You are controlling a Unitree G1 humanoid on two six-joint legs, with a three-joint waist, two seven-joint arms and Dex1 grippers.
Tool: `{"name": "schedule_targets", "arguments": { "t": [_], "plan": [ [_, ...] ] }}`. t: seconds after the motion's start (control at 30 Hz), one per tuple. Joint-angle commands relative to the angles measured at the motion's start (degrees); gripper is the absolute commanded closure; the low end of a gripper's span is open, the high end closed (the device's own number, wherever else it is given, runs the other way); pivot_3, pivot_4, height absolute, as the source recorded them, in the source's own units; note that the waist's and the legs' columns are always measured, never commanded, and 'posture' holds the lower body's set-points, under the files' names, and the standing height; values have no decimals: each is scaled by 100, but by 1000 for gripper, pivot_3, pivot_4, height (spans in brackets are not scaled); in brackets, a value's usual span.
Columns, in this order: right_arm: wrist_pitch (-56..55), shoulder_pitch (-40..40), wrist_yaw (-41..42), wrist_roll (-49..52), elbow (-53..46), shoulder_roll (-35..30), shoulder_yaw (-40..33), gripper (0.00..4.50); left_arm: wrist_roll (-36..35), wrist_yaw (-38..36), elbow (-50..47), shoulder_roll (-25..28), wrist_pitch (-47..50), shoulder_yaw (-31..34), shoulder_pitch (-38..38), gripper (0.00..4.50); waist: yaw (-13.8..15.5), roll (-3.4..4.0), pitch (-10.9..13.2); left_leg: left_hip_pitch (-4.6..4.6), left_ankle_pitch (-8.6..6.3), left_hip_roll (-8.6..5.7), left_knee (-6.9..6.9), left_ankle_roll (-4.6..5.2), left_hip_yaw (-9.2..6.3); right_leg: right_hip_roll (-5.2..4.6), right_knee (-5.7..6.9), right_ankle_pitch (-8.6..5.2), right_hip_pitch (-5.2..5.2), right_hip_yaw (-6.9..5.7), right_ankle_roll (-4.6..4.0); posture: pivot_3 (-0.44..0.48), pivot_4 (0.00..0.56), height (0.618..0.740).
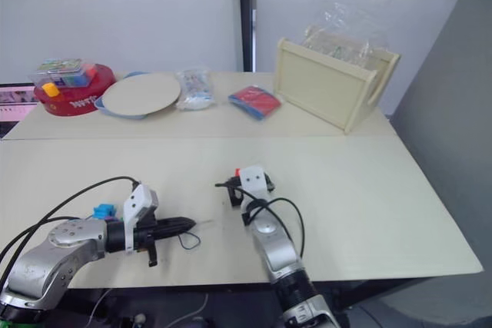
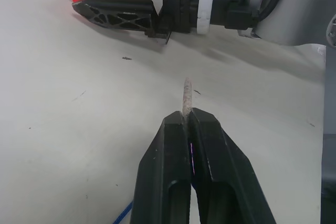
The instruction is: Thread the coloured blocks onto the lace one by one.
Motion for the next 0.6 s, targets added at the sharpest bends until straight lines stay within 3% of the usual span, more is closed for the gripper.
{"name": "schedule_targets", "arguments": {
  "t": [0.03,0.2,0.33,0.6],
  "plan": [
    [-159,-311,37,212,283,683,-28,1596,-88,16,-183,103,8,135,32,4500,-10,-2,-2,0,0,0,0,0,0,0,0,0,0,0,0,0,150,740],
    [-290,-272,151,318,187,609,73,3302,-75,30,-159,113,-40,77,25,4500,-32,-3,-3,0,0,3,-1,0,0,2,1,0,-1,0,0,0,150,740],
    [-195,63,433,390,-488,290,139,3364,-46,33,-96,70,-86,-7,-61,4500,-33,-2,-1,-3,0,3,-2,0,0,3,1,0,-4,0,0,0,150,740],
    [373,2384,1326,315,-3688,-1017,630,3364,-23,10,126,-188,-195,-301,-535,4500,113,-3,-2,-40,-3,-5,0,0,-2,-5,-21,0,-17,-2,1,0,150,740]
  ]
}}
